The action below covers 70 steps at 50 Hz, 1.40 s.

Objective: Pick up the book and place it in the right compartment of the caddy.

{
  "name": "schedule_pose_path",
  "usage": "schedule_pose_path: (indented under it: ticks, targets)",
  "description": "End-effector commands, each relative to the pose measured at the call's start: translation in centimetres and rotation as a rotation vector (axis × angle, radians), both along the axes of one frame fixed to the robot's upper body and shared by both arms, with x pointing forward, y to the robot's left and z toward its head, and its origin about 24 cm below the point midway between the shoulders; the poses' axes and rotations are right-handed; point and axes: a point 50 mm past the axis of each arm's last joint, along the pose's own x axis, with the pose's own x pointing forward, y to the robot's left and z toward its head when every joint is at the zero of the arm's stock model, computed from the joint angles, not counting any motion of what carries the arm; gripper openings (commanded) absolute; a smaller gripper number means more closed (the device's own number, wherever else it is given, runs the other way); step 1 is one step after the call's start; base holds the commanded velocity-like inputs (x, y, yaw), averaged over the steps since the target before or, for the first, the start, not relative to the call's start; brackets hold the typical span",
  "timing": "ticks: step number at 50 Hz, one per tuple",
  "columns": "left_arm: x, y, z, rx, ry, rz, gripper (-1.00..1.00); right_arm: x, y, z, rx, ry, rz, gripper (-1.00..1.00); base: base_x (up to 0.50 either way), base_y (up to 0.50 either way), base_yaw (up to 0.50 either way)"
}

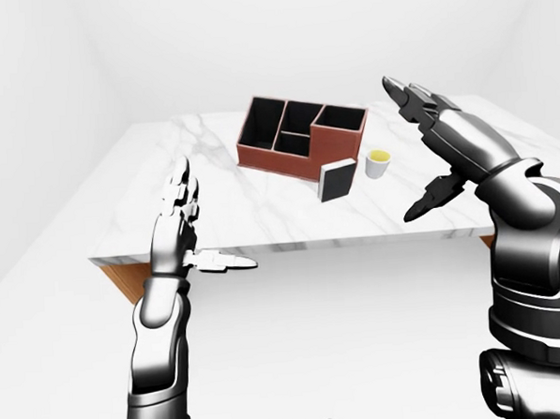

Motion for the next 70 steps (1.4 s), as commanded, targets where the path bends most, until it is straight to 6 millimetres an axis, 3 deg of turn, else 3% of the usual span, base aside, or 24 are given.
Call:
schedule_pose_path:
  ticks: [1,70]
  targets:
    - [-0.13,0.08,0.03,0.001,-0.002,0.002,1.0,0.09,-0.04,-0.2,0.003,0.009,-0.003,1.0,0.18,0.0,0.0]
    - [-0.54,0.25,0.22,0.011,-0.013,0.005,1.0,0.06,0.46,-0.57,-0.01,0.011,-0.006,1.0,0.18,0.0,0.0]
